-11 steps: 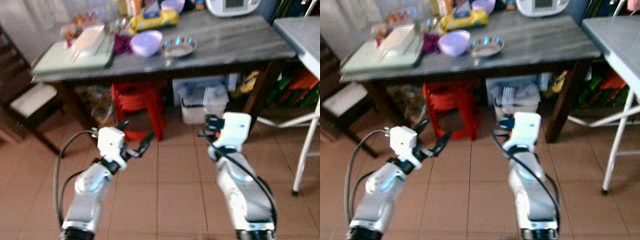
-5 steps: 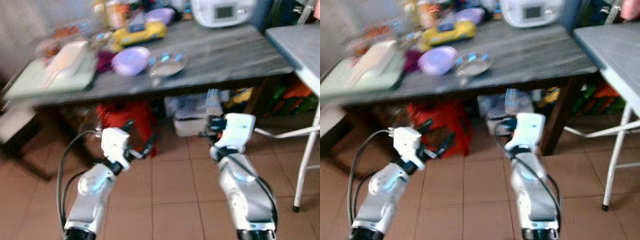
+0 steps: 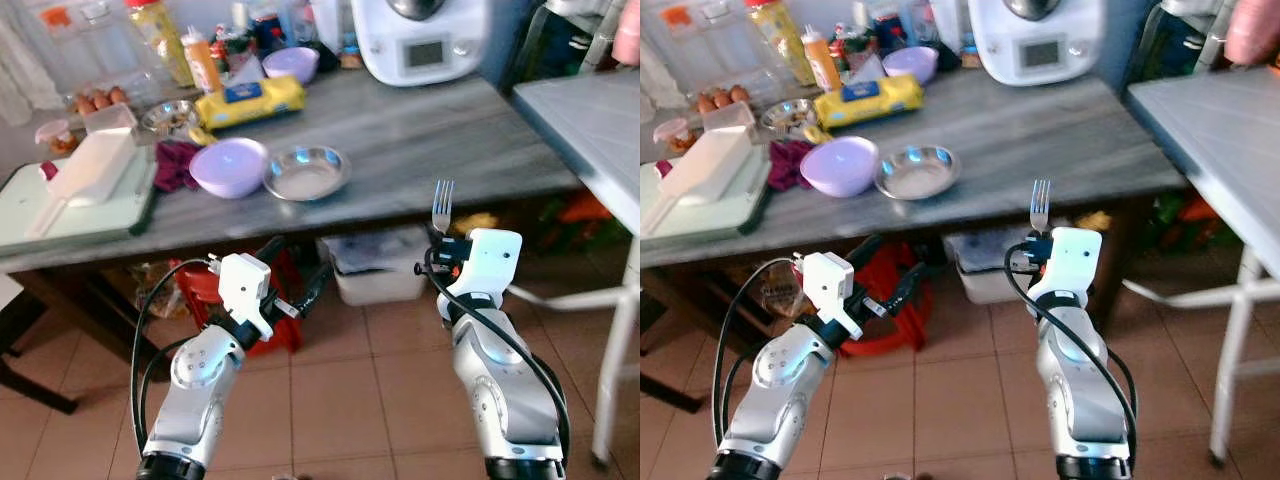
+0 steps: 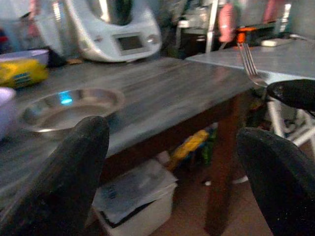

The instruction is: Setting the table

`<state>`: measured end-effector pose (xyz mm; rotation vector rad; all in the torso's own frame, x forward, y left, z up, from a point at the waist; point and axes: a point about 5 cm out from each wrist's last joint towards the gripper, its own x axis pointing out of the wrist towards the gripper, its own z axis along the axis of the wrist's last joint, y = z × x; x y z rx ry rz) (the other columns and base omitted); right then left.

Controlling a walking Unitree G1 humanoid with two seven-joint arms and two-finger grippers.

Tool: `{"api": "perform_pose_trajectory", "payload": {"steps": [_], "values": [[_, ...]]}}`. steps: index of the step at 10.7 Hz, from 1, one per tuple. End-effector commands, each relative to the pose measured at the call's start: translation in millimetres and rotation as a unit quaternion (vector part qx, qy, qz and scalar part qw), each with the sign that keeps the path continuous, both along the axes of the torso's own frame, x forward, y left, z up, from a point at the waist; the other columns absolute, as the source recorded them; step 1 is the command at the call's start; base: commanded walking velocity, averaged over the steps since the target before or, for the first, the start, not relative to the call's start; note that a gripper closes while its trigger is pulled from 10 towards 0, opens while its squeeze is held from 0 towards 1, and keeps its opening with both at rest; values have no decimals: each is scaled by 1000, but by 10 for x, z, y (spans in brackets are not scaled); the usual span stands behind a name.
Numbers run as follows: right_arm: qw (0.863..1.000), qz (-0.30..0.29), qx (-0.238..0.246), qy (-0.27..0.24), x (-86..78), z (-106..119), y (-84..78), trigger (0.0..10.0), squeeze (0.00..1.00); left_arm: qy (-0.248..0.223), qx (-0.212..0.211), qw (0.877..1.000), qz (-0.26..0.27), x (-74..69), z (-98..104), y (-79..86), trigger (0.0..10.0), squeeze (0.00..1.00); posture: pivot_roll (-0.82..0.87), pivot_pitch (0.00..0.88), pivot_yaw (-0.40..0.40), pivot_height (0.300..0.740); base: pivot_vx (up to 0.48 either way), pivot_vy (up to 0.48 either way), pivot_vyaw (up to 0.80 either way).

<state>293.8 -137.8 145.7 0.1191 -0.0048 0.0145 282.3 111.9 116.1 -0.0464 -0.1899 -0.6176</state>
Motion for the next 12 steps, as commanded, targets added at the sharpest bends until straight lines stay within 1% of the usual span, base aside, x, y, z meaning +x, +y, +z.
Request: {"api": "perform_pose_trajectory", "payload": {"steps": [1, 6, 8, 11, 12], "values": [[1000, 11, 3, -13, 3, 56, 67, 10000, 0, 2, 6, 1000, 6, 0, -11, 47, 10000, 0, -141, 118, 128, 740, 472, 0, 0], [1000, 13, -5, -14, 4, 54, 65, 10000, 0, 4, 5, 1000, 5, -5, -12, 42, 10000, 0, -142, 117, 123, 740, 471, 0, 0], [1000, 11, -8, -12, -4, 42, 57, 10000, 0, 6, 3, 1000, 9, -38, -23, 72, 10000, 0, -140, 120, 123, 740, 379, 0, 0], [1000, 8, -9, -10, -13, 34, 37, 10000, 0, 9, 4, 1000, 30, -143, -64, 155, 10000, 0, -138, 125, 123, 740, 0, 0, 0], [1000, 5, -10, -10, -23, 33, 15, 10000, 0, 7, 5, 999, 32, -217, -66, 196, 10000, 0, -138, 129, 122, 740, 0, 0, 0]]}}
